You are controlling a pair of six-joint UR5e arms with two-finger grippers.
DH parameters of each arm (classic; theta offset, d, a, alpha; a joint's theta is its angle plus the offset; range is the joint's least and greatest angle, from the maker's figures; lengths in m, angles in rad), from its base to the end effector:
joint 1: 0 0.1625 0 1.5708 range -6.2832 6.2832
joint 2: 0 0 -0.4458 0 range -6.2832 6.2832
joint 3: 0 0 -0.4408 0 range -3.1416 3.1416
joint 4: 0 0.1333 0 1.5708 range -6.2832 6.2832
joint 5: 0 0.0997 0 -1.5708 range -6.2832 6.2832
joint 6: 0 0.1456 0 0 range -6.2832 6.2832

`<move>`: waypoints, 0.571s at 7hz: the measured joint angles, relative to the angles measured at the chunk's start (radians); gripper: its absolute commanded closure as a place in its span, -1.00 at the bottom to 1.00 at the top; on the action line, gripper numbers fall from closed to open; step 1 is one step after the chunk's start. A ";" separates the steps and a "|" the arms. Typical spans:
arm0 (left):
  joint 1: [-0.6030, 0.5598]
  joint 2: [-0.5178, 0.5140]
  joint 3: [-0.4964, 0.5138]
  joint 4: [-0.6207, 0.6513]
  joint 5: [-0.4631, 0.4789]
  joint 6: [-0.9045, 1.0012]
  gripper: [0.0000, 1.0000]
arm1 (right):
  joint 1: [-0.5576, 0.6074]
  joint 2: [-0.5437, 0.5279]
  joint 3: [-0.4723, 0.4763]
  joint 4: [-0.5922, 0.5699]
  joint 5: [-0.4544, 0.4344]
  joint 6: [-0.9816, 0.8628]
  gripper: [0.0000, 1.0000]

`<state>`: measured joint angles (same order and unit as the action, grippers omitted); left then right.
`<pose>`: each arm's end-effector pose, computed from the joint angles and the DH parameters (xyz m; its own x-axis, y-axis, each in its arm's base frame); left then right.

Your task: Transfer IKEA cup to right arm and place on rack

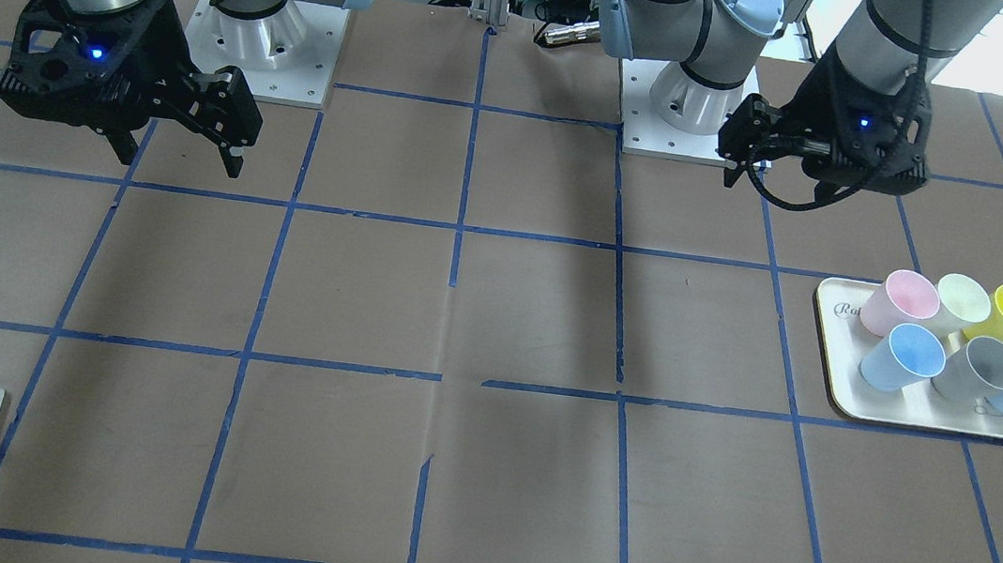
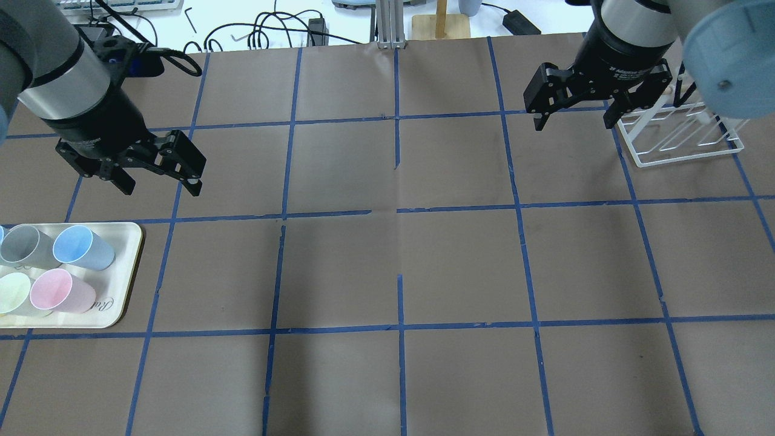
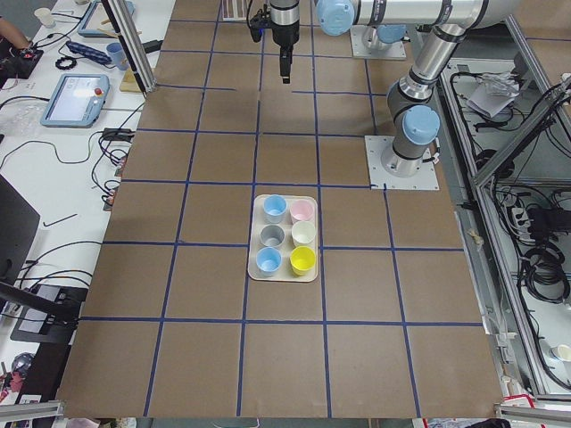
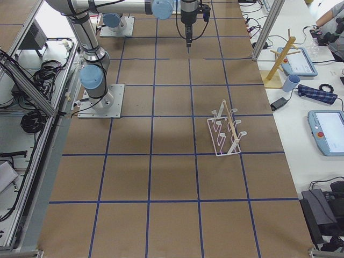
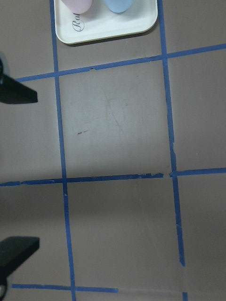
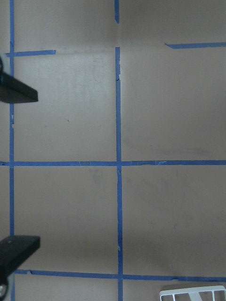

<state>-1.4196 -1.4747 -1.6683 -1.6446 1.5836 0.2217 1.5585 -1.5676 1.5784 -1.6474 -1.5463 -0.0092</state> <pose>-0.0567 -0.5008 0.4530 -0.9975 0.0708 0.0041 0.0709 0.9946 0.0761 0.1301 -0.5529 0.4649 -0.9997 0.0015 -0.0238 0.0031 0.9978 -0.0660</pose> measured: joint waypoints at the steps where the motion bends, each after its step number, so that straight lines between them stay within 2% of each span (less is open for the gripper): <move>1: 0.047 -0.004 -0.001 0.000 0.000 0.061 -1.00 | 0.000 0.000 0.000 0.000 0.000 0.000 -1.00; 4: 0.221 -0.042 -0.006 0.037 0.000 0.327 -1.00 | 0.000 0.000 0.001 0.000 0.000 0.000 -1.00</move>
<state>-1.1982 -1.5167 -1.6745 -1.6076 1.5831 0.5491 1.5585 -1.5677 1.5795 -1.6472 -1.5462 -0.0092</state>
